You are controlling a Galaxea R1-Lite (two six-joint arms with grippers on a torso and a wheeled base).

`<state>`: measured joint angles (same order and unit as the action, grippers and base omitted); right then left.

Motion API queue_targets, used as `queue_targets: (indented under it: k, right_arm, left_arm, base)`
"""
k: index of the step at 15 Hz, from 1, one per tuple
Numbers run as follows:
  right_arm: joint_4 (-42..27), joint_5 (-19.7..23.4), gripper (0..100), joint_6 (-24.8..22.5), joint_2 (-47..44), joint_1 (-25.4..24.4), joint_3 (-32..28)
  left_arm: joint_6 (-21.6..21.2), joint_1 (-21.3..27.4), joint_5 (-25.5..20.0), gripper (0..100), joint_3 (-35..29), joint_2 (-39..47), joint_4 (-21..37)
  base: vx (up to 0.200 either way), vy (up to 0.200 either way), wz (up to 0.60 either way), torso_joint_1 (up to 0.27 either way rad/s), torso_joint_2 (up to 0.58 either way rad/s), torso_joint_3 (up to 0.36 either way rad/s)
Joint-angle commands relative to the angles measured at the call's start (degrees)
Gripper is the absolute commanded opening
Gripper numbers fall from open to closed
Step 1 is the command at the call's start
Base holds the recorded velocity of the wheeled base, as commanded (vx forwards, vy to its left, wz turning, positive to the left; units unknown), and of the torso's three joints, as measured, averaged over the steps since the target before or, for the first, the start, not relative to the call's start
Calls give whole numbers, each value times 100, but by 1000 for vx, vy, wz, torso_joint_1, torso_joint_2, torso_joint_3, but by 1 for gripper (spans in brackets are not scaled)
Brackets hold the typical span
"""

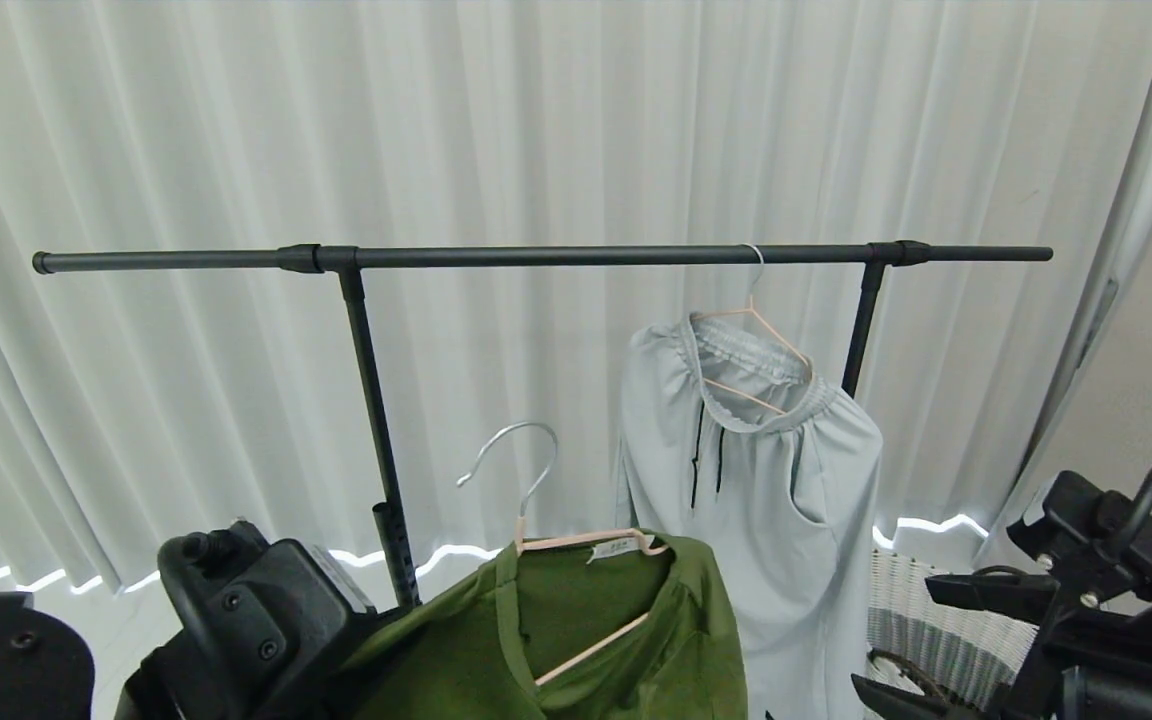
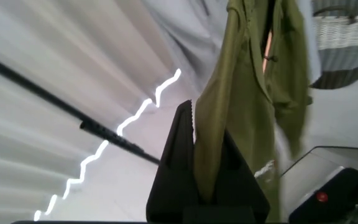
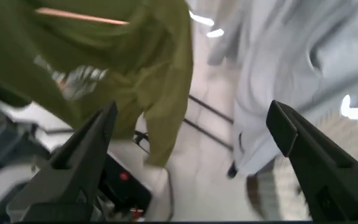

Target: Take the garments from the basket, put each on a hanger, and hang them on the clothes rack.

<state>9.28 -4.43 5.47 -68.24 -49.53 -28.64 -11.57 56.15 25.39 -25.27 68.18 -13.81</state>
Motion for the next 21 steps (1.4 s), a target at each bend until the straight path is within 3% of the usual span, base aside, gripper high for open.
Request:
queue_targets:
  k: [1,3,4,5,9,11,16,21]
  right_arm:
    - [-5,363,100,-451,92,-22,-81]
    - [-22,785,100,-1127,57,-22,-169]
    - [-40,838,100,-1215,48,-22,-186]
    - [-260,1067,100,-1479,48,-22,-344]
    - [-1191,1726,100,-2033,57,-22,-925]
    - [-1473,2060,100,-2305,-5,-39,-1012]
    - [-1306,2394,100,-2402,-550,-698,-1092]
    - [-989,2446,100,-2332,-866,-742,-1074]
  left_arm:
    - [-3,98,-70,0,57,-33,-60]
    - [-12,177,-307,0,207,-33,-280]
    - [-12,203,-377,0,224,-42,-341]
    - [-30,274,-773,0,321,-33,-640]
    - [-777,282,-1950,0,550,-24,-1115]
    - [-996,291,-2311,0,567,-24,-1194]
    - [-1207,573,-2416,0,550,11,-1458]
    - [-1216,687,-2416,0,514,-24,-1466]
  base:
    - [0,0,0,0,0,0]
    - [0,0,0,0,0,0]
    - [0,0,0,0,0,0]
    - [0,0,0,0,0,0]
    - [0,0,0,0,0,0]
    - [0,0,0,0,0,0]
    - [0,0,0,0,0,0]
    - [0,0,0,0,0,0]
